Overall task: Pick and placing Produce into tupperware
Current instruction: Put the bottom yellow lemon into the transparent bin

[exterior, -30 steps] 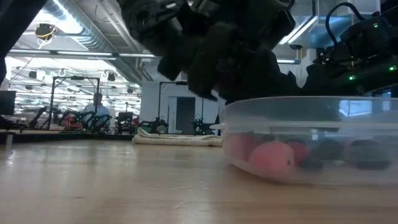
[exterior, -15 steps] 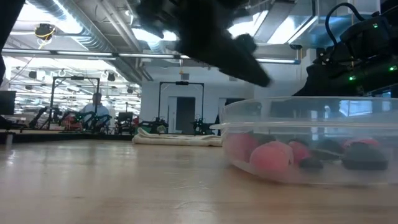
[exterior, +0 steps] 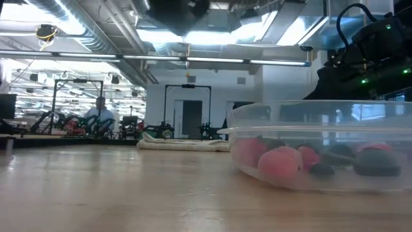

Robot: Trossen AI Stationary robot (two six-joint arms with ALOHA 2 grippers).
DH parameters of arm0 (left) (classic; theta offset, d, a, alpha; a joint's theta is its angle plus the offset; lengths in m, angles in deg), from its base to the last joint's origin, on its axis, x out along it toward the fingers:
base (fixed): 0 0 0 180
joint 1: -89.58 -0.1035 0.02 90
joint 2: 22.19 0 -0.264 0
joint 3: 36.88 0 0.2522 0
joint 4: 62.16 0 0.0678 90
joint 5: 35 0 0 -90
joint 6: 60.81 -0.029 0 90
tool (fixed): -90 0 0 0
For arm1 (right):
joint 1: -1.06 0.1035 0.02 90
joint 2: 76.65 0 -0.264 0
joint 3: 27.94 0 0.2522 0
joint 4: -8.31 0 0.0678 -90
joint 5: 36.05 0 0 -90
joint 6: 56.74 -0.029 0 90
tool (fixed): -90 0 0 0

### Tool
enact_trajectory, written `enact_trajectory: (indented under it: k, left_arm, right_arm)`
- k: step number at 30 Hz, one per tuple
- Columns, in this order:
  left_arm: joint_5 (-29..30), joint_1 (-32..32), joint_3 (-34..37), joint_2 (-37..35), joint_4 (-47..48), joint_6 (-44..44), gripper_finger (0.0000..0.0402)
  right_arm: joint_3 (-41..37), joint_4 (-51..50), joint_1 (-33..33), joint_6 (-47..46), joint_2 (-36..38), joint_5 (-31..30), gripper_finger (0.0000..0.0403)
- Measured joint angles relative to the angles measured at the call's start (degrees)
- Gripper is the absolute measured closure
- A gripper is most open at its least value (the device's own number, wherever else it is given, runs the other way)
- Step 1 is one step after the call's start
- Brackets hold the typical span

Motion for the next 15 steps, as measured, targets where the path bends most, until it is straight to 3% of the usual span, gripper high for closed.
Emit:
enact_trajectory:
  k: [9, 15]
  left_arm:
    - [5.99, 7.26, 0.00, -0.11, 1.88, 5.42, 0.0179]
    - [8.88, 8.10, 0.00, -0.11, 1.58, 4.60, 0.0140]
  right_arm:
    - [0.00, 0.14, 0.01, -1.54, 0.00, 0.00, 0.0221]
    - [0.00, 0.12, 0.01, -1.50, 0.00, 0.00, 0.0221]
